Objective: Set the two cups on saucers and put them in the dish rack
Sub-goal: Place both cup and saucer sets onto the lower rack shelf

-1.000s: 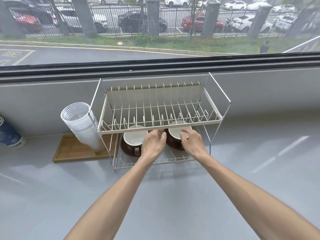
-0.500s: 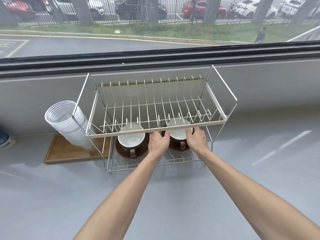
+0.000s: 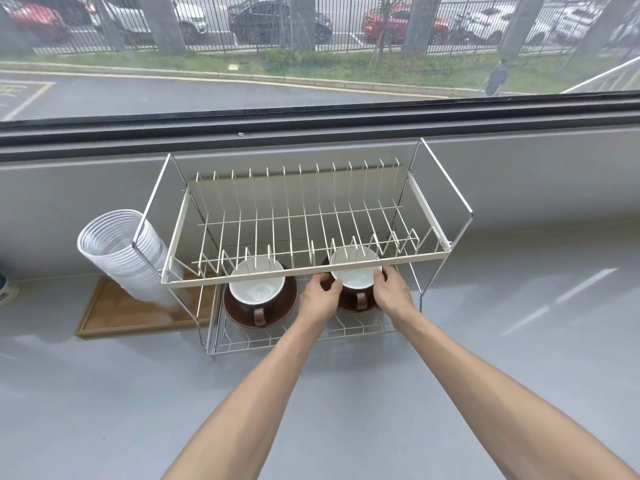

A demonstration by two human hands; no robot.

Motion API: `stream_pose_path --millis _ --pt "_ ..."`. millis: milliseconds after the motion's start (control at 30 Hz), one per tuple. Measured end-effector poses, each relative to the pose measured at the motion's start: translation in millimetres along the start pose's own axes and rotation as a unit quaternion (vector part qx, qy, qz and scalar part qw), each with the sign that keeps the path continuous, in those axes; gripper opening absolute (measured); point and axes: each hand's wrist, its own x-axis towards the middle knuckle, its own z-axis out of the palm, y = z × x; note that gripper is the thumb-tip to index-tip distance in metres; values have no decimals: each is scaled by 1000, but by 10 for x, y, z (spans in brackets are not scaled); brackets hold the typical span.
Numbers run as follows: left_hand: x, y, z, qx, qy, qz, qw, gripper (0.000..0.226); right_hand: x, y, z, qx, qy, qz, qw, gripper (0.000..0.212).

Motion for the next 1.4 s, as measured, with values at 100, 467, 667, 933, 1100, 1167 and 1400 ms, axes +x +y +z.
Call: stream_pose_path --millis 100,467,667,933,1100,1167,1400 --pt "6 -14 23 -16 -3 -5 1000 49 -13 2 -5 -2 -1 -1 1000 41" --pt "-167 -2 -70 48 -12 14 999 52 -116 -37 -15 -24 -3 -4 1000 45" --pt "-315 -1 -484 156 51 85 983 35 -351 -159 76 -158 55 -101 981 49" --pt "-399 -112 -1074 130 214 75 965 37 -700 -420 434 -204 33 -249 946 34" --pt "-312 -273 -1253 94 234 43 967 45 -755 -565 694 -112 -51 -212 970 38" --pt "-254 -330 -1281 62 228 31 971 48 -721 -621 792 -73 -83 -173 979 44" --pt "-25 -509 -1310 36 184 -25 982 51 -551 -665 1100 -4 -154 -52 987 59"
